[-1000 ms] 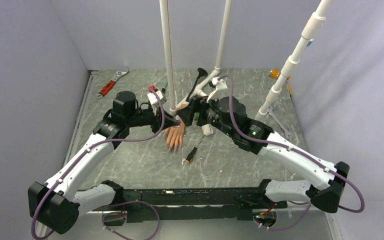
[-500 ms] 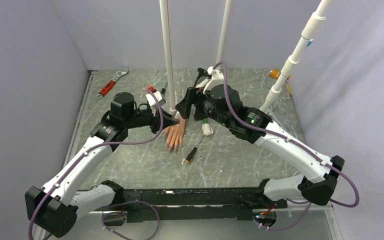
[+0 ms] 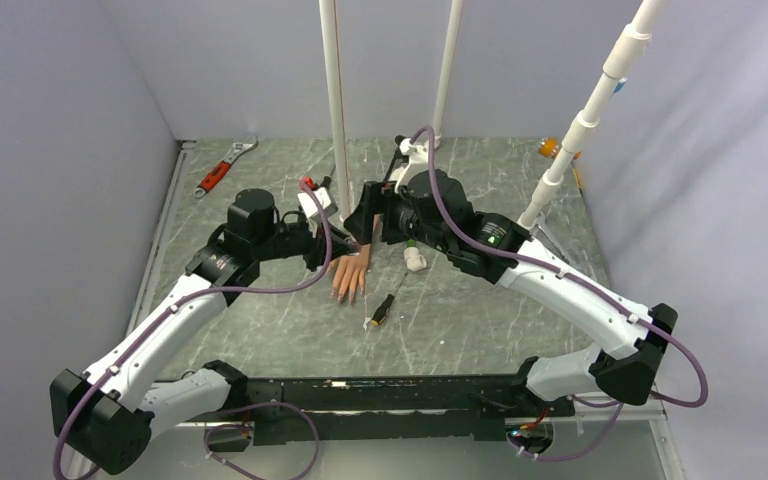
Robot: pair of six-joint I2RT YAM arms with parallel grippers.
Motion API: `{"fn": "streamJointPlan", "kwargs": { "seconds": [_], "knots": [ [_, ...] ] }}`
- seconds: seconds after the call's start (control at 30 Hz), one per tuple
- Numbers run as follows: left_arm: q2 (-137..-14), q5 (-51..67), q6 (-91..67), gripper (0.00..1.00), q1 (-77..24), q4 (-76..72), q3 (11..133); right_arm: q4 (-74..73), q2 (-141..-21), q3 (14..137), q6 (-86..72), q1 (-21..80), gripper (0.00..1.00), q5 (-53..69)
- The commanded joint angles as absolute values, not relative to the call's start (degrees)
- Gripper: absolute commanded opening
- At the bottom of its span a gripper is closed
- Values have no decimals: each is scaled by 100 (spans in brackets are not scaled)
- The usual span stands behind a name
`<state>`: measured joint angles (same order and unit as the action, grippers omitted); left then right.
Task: Paint the nails
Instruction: Unscrew the nail polish bottle.
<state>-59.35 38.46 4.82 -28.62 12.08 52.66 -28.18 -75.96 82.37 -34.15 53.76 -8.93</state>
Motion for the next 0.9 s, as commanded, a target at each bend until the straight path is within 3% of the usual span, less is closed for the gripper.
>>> {"fn": "streamJointPlan", "kwargs": {
  "seconds": [0.0, 0.27, 0.5, 0.7, 0.87],
  "knots": [
    [-5781, 3764, 621, 0, -2901, 1126, 5291, -2479, -7528, 8046, -3443, 5359, 82, -902],
    [-5593, 3653, 784, 0, -2933, 1249, 5286, -2297, -7675, 7892, -3516, 5327, 76, -736],
    [-5651, 3752, 770, 0, -2931, 1291, 5360, -1705, -7682, 7474, -3480, 5319, 65, -348],
    [-5670, 3752, 697, 0, -2934, 1257, 5376, -1055, -7526, 7011, -3310, 5313, 42, -71],
    [-5694, 3847, 662, 0, -2932, 1233, 5392, -878, -7477, 6792, -3017, 5322, 35, 207]
  ]
}}
